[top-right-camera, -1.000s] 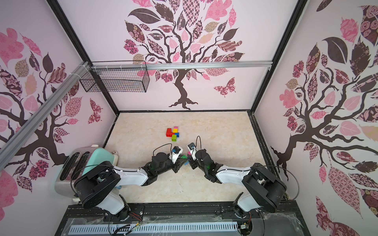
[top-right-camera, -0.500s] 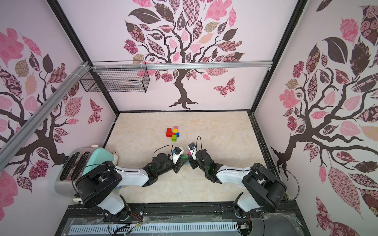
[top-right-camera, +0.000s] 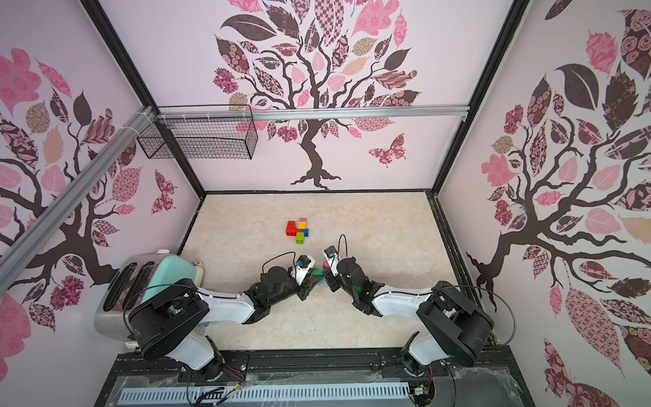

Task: Assemble the number 4 with lego
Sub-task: Assemble the lego brick with the lego brick.

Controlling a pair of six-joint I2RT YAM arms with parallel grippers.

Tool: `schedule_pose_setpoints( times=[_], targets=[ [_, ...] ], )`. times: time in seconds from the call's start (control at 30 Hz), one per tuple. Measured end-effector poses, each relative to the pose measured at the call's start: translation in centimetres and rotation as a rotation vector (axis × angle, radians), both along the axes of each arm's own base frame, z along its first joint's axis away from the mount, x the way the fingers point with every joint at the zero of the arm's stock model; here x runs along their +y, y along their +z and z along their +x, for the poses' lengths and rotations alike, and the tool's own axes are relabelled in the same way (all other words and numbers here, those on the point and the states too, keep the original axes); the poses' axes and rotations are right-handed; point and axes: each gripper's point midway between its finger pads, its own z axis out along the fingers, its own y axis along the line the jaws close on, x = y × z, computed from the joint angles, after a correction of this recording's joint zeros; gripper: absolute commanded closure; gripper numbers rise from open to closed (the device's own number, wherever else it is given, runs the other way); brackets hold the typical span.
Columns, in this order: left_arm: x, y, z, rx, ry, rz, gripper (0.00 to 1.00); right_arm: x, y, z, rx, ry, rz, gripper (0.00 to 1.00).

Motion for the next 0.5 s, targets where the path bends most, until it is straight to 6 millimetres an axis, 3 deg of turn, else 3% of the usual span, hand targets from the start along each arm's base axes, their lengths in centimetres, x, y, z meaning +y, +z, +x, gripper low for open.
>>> schedule_pose_setpoints(
  times=[0.5],
  targets=[
    [-0.24, -0.21, 0.34, -0.059, -0.014, 0.000, 1.00, -0.05, -0.03, 0.02, 0.001, -0.001, -0.001, 1.00]
  ],
)
